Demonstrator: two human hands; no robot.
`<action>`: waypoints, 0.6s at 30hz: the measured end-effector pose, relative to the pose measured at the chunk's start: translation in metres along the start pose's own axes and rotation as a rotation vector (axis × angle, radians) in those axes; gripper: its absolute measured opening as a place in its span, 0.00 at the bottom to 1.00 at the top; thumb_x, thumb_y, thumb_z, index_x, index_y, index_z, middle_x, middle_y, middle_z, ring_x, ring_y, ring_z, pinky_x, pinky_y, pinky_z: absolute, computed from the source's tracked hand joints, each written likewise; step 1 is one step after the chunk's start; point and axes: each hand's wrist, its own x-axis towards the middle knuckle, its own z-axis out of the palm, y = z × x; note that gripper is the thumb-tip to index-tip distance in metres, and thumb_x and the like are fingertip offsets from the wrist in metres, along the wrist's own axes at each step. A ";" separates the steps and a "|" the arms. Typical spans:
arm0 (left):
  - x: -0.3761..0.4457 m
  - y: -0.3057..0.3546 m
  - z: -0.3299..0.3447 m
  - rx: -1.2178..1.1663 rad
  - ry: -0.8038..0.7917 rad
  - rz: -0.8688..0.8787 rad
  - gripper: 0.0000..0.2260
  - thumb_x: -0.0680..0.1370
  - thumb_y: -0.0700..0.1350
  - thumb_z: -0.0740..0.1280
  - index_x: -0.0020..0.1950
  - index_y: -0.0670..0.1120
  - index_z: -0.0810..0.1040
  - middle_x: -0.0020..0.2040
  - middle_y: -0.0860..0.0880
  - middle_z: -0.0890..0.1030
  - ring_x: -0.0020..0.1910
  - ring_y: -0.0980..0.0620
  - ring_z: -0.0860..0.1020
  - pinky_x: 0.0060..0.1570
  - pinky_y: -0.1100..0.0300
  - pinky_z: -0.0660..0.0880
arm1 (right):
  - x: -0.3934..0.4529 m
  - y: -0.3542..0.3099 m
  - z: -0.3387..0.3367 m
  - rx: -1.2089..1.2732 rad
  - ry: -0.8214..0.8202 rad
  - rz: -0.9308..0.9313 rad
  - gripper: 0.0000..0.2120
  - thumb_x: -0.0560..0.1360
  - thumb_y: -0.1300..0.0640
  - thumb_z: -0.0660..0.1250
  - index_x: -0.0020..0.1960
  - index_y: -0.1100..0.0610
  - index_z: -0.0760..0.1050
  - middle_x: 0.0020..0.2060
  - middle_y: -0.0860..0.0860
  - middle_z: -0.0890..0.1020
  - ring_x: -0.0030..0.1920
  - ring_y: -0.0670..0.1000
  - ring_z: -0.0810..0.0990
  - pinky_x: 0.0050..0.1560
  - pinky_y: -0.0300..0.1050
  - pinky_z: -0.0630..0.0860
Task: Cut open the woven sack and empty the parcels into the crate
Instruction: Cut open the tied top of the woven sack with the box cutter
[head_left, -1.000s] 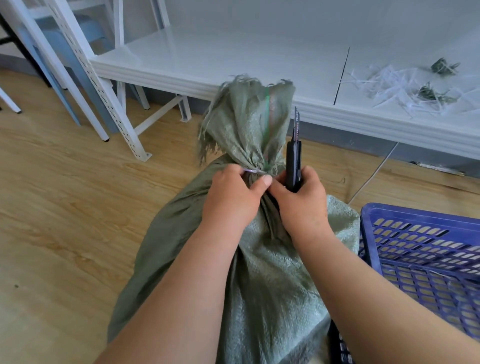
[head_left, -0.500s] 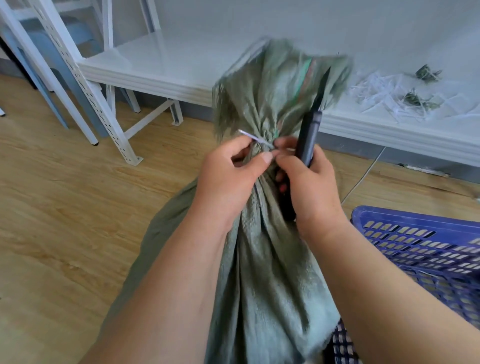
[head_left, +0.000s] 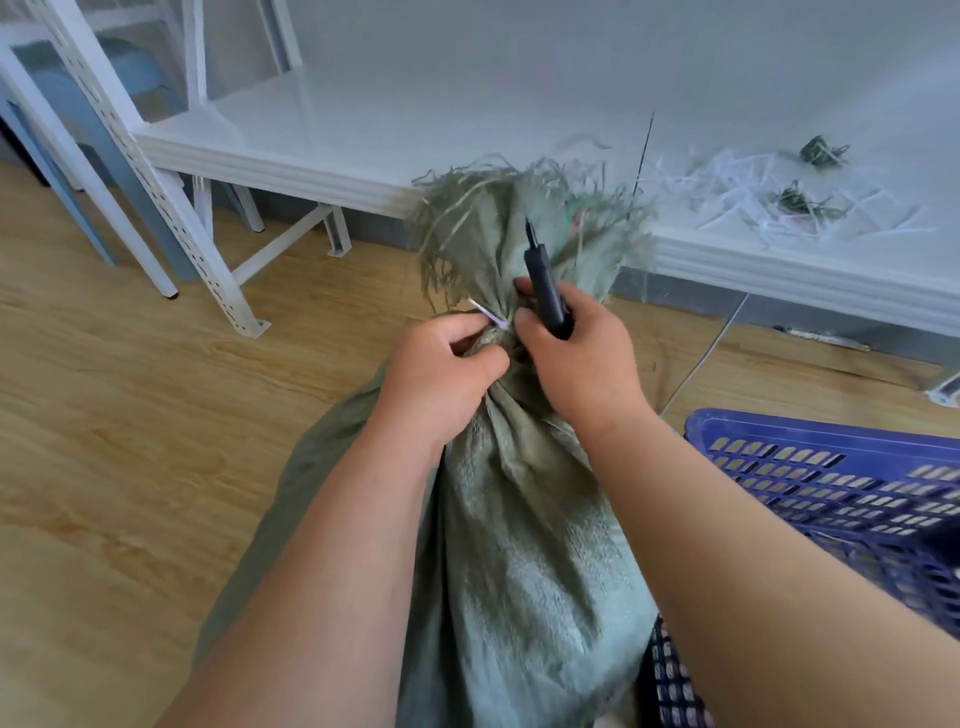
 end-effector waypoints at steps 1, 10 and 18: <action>0.000 -0.001 -0.002 0.002 0.003 0.000 0.19 0.72 0.42 0.68 0.63 0.50 0.79 0.42 0.68 0.75 0.38 0.80 0.72 0.34 0.85 0.64 | 0.002 0.001 0.000 -0.010 -0.037 0.034 0.12 0.76 0.52 0.66 0.58 0.47 0.79 0.45 0.49 0.83 0.48 0.53 0.80 0.52 0.49 0.77; -0.009 0.000 -0.010 0.022 -0.068 0.127 0.33 0.71 0.41 0.69 0.62 0.76 0.64 0.46 0.57 0.81 0.40 0.57 0.79 0.41 0.61 0.76 | 0.018 -0.003 -0.025 0.000 -0.326 0.167 0.11 0.74 0.46 0.69 0.41 0.54 0.75 0.29 0.49 0.74 0.28 0.47 0.70 0.33 0.39 0.66; -0.004 -0.003 -0.011 -0.116 0.002 -0.118 0.12 0.66 0.40 0.72 0.36 0.58 0.77 0.30 0.71 0.78 0.32 0.72 0.77 0.27 0.78 0.69 | -0.001 0.013 -0.013 0.198 -0.017 0.096 0.04 0.71 0.54 0.74 0.41 0.48 0.80 0.36 0.47 0.81 0.38 0.46 0.78 0.42 0.39 0.74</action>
